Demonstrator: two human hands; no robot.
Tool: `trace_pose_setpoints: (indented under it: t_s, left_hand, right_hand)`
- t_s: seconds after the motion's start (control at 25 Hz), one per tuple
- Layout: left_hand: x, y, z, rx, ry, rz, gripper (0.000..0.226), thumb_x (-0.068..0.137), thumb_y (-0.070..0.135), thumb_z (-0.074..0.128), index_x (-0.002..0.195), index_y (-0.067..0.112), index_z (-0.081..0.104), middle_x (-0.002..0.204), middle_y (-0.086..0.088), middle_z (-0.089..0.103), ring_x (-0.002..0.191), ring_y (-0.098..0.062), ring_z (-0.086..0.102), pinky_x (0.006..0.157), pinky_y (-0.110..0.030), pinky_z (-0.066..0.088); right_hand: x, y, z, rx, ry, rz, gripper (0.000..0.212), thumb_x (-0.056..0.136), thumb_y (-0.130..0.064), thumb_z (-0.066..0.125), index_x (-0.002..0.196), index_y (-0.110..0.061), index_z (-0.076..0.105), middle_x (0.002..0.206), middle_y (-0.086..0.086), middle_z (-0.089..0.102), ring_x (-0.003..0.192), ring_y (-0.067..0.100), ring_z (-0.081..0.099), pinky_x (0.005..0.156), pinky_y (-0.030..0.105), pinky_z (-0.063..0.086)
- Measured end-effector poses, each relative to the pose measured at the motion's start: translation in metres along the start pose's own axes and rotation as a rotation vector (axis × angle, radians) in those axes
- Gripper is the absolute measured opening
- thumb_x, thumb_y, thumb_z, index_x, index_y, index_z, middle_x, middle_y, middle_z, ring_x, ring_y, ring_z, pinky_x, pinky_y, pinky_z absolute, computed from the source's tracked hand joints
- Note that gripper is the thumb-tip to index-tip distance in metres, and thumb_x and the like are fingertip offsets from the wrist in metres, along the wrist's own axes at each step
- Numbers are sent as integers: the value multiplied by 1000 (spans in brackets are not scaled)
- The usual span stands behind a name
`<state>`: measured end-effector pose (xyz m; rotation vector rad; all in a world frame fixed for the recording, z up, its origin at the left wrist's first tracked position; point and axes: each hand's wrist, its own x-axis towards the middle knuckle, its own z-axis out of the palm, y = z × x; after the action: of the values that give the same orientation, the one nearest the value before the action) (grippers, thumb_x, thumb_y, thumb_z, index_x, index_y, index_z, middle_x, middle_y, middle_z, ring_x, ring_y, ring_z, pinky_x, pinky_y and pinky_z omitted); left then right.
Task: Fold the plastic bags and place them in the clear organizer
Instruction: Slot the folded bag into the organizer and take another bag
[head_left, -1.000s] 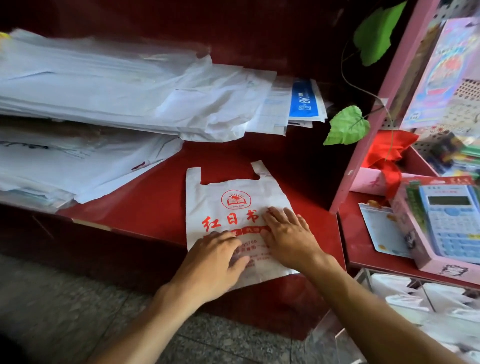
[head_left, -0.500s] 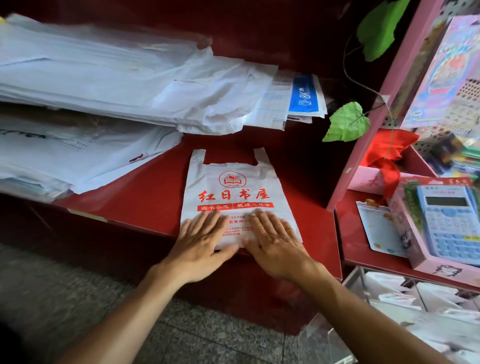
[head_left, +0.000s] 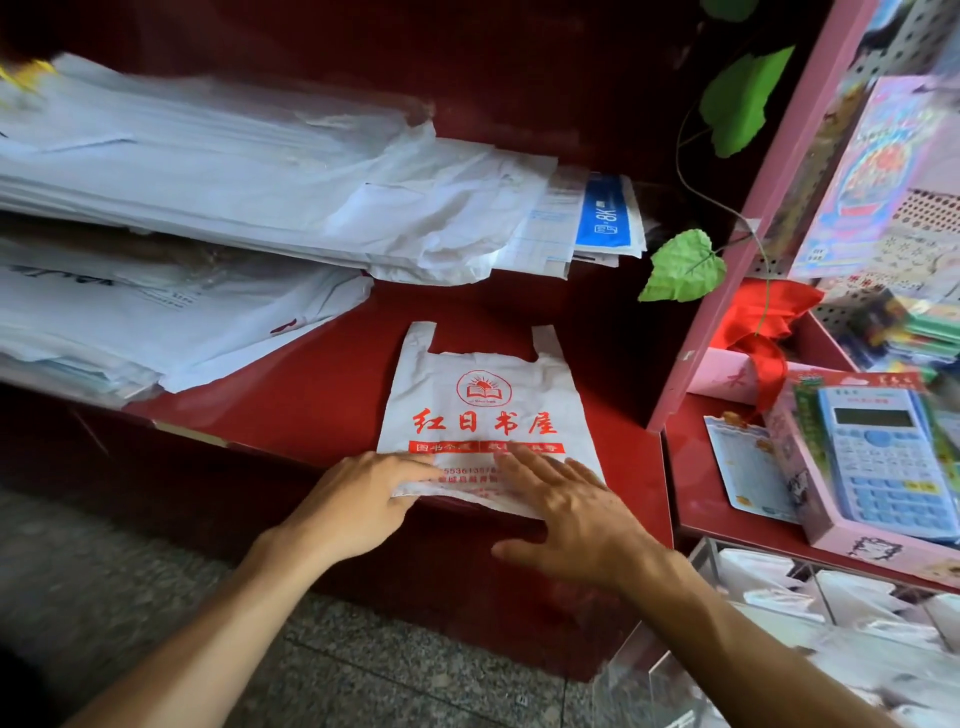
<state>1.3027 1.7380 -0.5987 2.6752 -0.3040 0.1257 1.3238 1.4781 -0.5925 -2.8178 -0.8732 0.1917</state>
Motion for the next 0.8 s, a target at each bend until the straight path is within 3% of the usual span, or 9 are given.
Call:
trace_pose_setpoints:
  t_s: [0.12,0.24,0.32,0.44,0.52,0.6,0.68,0.8]
  left_hand:
    - [-2,-2,-7,-107,-33,-32,27,95,24,62,117,39,70,115,23,69,107,1,65,91,-21,53]
    - [-1,-8,-15,-200,-7,-85,16,93,27,64,97,38,76,90,20,73,89,3,67,78,-24,54]
    - [-3,-11,-19,-276,-3,-99,12,89,27,69,84,36,76,80,20,72,80,5,66,74,-28,53]
    - [-6,-16,-16,-242,27,-97,30,79,16,80,84,44,71,85,33,69,85,10,65,72,-10,46]
    - [-3,-22,-11,-224,96,-142,25,81,12,77,80,38,73,77,25,70,76,3,65,62,-10,43]
    - [2,-25,-7,-302,164,-218,9,82,20,74,76,27,75,74,6,72,65,-7,62,61,-26,45]
    - [4,-28,-3,-424,178,-301,16,79,35,71,79,19,76,83,-9,73,69,-16,61,67,-32,46]
    - [7,-31,3,-504,203,-391,24,81,35,72,81,12,77,80,-8,74,72,-17,60,69,-34,46]
  right_hand:
    - [4,4,1,-9,127,-33,59,89,-50,53,145,-33,44,153,-8,43,141,15,37,117,35,27]
    - [0,21,-7,159,239,67,41,78,-41,53,116,-36,68,116,-7,71,110,22,63,94,38,50]
    - [-3,37,-9,235,297,112,30,73,-31,64,102,-30,75,100,-5,75,92,25,68,83,36,52]
    - [-4,45,-9,395,321,119,8,78,-14,75,76,-22,76,70,-5,70,64,11,62,63,32,46]
    - [-3,45,-9,567,356,179,27,83,-19,75,58,-25,65,53,-8,52,52,6,43,53,31,36]
    - [-2,50,-8,764,452,245,32,84,-24,75,57,-15,60,51,-9,44,52,7,37,52,31,32]
    - [-1,54,-9,794,453,306,24,83,-24,77,63,-15,68,53,-7,57,53,5,47,53,32,38]
    - [0,52,-6,709,318,380,20,86,-23,75,66,-23,72,59,-12,68,55,2,60,53,28,46]
